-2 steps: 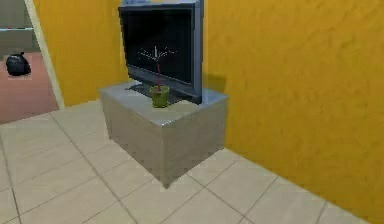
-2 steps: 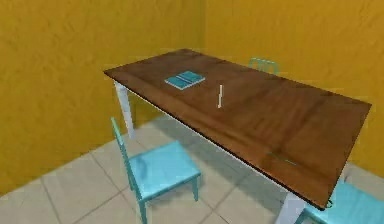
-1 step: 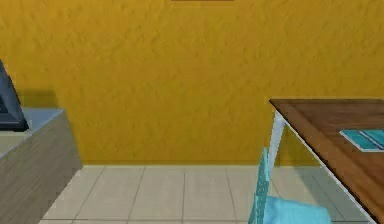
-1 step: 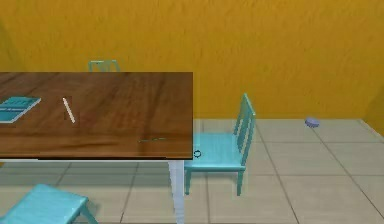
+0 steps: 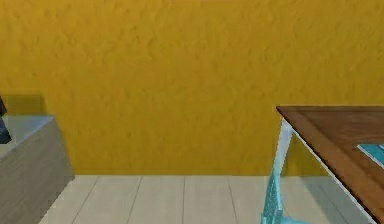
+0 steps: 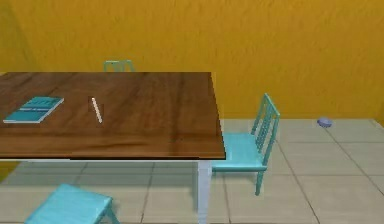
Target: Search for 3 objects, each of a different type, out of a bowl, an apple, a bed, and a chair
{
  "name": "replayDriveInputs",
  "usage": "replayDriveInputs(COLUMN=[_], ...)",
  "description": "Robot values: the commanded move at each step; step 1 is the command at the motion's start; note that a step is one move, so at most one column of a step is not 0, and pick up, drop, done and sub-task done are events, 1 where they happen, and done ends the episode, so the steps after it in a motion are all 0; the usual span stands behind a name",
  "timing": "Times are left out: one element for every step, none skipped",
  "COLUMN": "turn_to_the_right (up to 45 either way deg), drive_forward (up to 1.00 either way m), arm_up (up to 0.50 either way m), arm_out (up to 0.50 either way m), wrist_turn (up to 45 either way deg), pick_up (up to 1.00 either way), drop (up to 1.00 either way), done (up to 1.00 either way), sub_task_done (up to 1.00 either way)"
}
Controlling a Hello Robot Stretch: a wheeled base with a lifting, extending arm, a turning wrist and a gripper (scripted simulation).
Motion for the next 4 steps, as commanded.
replayDriveInputs(turn_to_the_right=[39.0,0.0,-45.0,-45.0], drive_forward=[0.00,0.00,0.00,0.00], arm_up=[0.00,0.00,0.00,0.00], arm_out=[0.00,0.00,0.00,0.00], wrist_turn=[0.0,0.0,0.0,0.0], pick_up=[0.00,0.00,0.00,0.00], drop=[0.00,0.00,0.00,0.00], done=[0.00,0.00,0.00,0.00], sub_task_done=[0.00,1.00,0.00,0.00])
